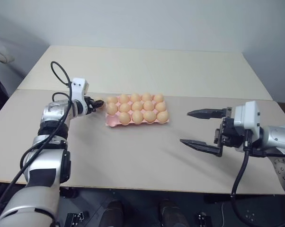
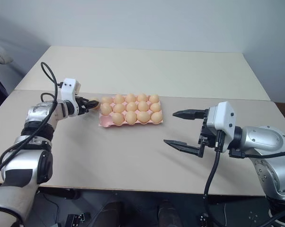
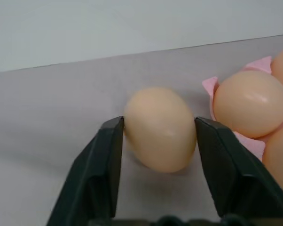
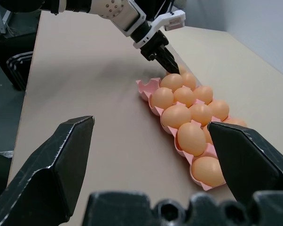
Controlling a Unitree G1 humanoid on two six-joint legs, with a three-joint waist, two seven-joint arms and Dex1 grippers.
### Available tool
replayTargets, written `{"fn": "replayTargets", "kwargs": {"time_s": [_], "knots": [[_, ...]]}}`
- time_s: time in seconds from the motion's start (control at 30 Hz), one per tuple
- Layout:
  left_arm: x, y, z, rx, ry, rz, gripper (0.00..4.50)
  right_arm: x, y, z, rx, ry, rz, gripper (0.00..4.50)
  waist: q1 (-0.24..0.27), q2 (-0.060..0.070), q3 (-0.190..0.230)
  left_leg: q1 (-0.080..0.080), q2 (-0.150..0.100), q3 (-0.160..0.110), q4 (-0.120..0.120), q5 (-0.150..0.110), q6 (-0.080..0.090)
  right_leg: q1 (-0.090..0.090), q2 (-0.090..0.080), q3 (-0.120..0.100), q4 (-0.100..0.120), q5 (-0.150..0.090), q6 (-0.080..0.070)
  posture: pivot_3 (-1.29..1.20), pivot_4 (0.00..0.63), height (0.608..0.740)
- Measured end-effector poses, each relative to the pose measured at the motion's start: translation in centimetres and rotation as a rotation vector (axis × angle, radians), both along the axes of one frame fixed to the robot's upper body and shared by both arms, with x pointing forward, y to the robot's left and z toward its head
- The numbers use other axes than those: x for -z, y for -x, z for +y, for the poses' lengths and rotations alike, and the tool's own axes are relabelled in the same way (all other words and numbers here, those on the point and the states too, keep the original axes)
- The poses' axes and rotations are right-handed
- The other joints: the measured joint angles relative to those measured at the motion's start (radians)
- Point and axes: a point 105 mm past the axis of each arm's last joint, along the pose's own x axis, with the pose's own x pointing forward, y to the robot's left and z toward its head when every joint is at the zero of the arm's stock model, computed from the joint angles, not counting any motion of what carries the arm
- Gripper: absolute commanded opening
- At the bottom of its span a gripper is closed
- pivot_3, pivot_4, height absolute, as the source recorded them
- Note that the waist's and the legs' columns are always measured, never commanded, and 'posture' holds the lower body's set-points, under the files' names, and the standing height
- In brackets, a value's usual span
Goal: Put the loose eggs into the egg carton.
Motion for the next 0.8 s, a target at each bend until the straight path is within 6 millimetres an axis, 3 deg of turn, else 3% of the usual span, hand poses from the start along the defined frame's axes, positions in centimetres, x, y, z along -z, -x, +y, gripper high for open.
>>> {"fn": "replayTargets", "kwargs": {"time_s": [0.27, 0.4, 0.57, 0.8], "knots": [[0.4, 0.7, 1.1, -0.010, 0.000, 0.013, 2.60, -0.1, 0.0, 0.0, -0.003, -0.008, 0.000, 4.50, 0.000, 0.000, 0.000, 0.000, 0.000, 0.000, 0.000, 0.000, 0.000, 0.000, 0.000, 0.000, 0.000, 0.000, 0.000, 0.00, 0.150, 0.740], [-0.4, 2.1, 2.9, 0.026, -0.064, -0.027, 2.60, -0.1, 0.0, 0.1, -0.005, -0.009, -0.001, 4.50, -0.011, 0.000, 0.000, 0.000, 0.000, 0.000, 0.000, 0.000, 0.000, 0.000, 0.000, 0.000, 0.001, 0.000, 0.000, 0.00, 0.150, 0.740], [-2.5, 6.7, 3.0, 0.281, -0.150, -0.107, 2.60, -0.1, 0.2, 0.1, -0.009, -0.011, 0.000, 4.50, -0.021, 0.000, 0.000, 0.000, 0.001, -0.001, 0.000, 0.000, -0.001, 0.000, 0.000, 0.000, 0.002, 0.000, 0.000, 0.00, 0.150, 0.740], [-5.9, 12.4, -0.6, 0.647, -0.191, -0.200, 2.60, -0.4, 0.3, -0.8, -0.012, 0.035, 0.004, 4.50, -0.011, 0.001, 0.000, 0.001, 0.001, -0.001, 0.000, 0.000, -0.001, 0.001, 0.000, -0.001, 0.002, 0.000, 0.000, 0.00, 0.150, 0.740]]}}
